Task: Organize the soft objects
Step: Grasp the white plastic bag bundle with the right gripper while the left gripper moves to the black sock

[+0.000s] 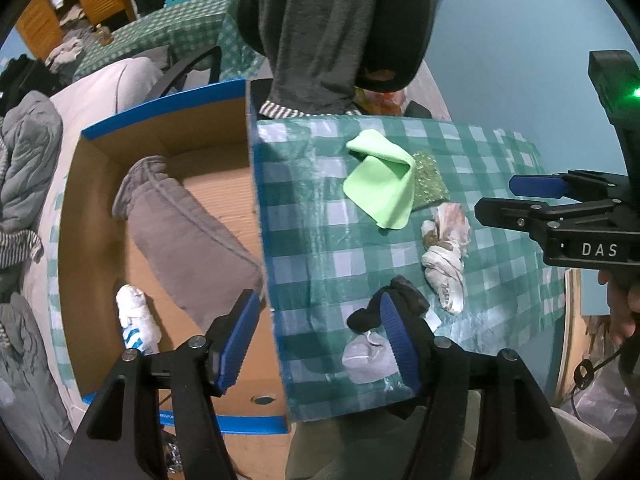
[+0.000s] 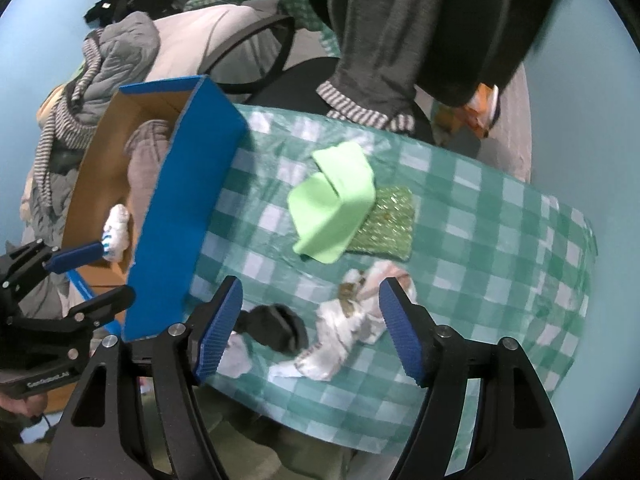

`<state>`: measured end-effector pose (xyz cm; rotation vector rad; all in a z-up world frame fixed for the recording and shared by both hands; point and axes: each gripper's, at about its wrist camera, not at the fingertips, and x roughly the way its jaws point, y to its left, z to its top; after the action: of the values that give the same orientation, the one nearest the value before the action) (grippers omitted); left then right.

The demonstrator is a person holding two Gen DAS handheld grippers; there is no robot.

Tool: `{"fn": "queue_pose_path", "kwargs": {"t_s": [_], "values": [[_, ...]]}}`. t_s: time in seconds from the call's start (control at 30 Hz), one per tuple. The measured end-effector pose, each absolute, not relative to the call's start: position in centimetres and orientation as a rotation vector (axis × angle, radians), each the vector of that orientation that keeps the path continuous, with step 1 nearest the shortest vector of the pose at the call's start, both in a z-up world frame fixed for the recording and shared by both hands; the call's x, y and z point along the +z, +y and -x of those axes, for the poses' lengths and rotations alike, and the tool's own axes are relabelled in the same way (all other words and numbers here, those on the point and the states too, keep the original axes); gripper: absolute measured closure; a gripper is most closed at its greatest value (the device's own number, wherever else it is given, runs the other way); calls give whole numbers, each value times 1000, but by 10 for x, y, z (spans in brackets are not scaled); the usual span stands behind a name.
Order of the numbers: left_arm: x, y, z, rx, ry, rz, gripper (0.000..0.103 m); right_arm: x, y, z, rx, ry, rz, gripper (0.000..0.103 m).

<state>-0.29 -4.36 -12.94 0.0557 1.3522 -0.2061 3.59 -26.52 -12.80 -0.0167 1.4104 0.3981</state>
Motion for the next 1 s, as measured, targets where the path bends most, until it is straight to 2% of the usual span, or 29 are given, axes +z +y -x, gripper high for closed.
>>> {"fn": "queue_pose_path", "kwargs": {"t_s": [0.2, 0.4, 1.0], "values": [[-139, -60, 1, -238, 1371, -93, 37, -146, -283, -32, 350, 1441, -15, 26], [-151, -75, -3, -260, 1390, -141, 31, -171, -292, -25, 333, 1488, -41, 25], [-190, -95, -4, -299, 1460, -180, 31, -235, -290, -23, 286, 1595, -55, 25]]}}
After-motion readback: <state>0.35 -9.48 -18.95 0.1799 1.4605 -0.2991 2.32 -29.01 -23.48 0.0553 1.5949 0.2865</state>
